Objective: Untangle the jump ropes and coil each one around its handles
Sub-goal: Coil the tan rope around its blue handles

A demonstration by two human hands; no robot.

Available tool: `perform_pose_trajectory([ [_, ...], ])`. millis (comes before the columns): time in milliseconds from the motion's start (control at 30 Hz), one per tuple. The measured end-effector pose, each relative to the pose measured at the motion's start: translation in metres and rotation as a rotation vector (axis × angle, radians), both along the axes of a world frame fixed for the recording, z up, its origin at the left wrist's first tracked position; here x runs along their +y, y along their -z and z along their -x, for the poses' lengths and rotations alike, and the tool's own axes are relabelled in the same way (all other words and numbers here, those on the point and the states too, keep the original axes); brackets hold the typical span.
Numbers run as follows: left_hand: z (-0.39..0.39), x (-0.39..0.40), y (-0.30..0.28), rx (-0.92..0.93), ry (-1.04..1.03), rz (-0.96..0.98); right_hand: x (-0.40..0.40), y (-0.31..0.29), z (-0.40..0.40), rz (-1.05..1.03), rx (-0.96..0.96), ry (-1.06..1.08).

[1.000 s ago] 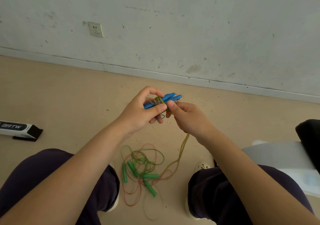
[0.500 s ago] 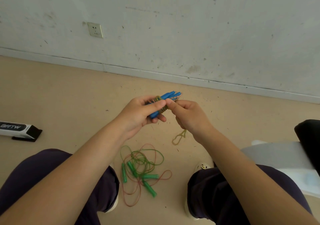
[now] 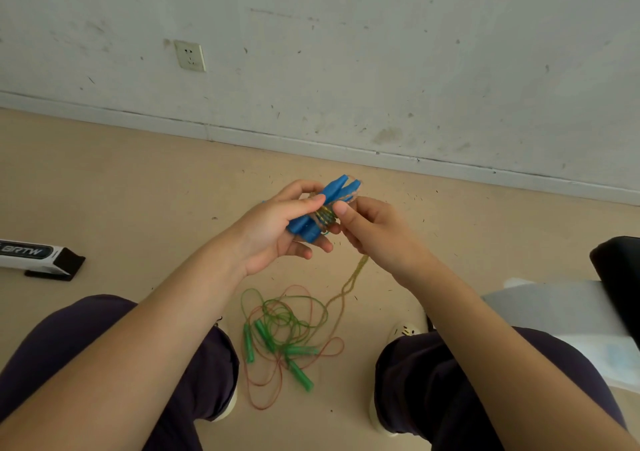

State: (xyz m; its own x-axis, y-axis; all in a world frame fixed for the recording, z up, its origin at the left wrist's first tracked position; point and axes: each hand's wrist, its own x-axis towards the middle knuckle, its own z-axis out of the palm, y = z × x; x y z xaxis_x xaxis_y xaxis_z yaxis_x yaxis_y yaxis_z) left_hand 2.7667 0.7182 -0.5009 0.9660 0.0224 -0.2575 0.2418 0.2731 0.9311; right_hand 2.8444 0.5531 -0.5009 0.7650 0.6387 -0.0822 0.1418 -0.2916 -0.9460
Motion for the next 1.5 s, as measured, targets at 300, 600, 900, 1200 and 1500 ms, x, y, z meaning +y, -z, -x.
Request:
perform_pose_trajectory([
  [300, 0.001, 0.000, -0.001, -0.053, 0.108, -0.016, -0.001, -0.005, 0.001, -0.031, -0.033, -0.021],
  [600, 0.001, -0.007, -0.003, -0.151, 0.017, -0.135, 0.005, -0.014, -0.001, 0.124, 0.035, 0.069],
  [900, -0.004, 0.002, 0.005, -0.054, -0.233, -0.257, -0.005, -0.011, -0.002, 0.117, 0.067, -0.029],
  [1200, 0.000, 0.003, 0.007, 0.024, 0.005, -0.435, -0.015, -0.014, -0.007, 0.088, -0.357, -0.159],
  [1500, 0.000, -0.005, -0.001, -0.037, 0.130, -0.449, -0.011, -0.006, -0.006, 0.044, -0.419, -0.057],
])
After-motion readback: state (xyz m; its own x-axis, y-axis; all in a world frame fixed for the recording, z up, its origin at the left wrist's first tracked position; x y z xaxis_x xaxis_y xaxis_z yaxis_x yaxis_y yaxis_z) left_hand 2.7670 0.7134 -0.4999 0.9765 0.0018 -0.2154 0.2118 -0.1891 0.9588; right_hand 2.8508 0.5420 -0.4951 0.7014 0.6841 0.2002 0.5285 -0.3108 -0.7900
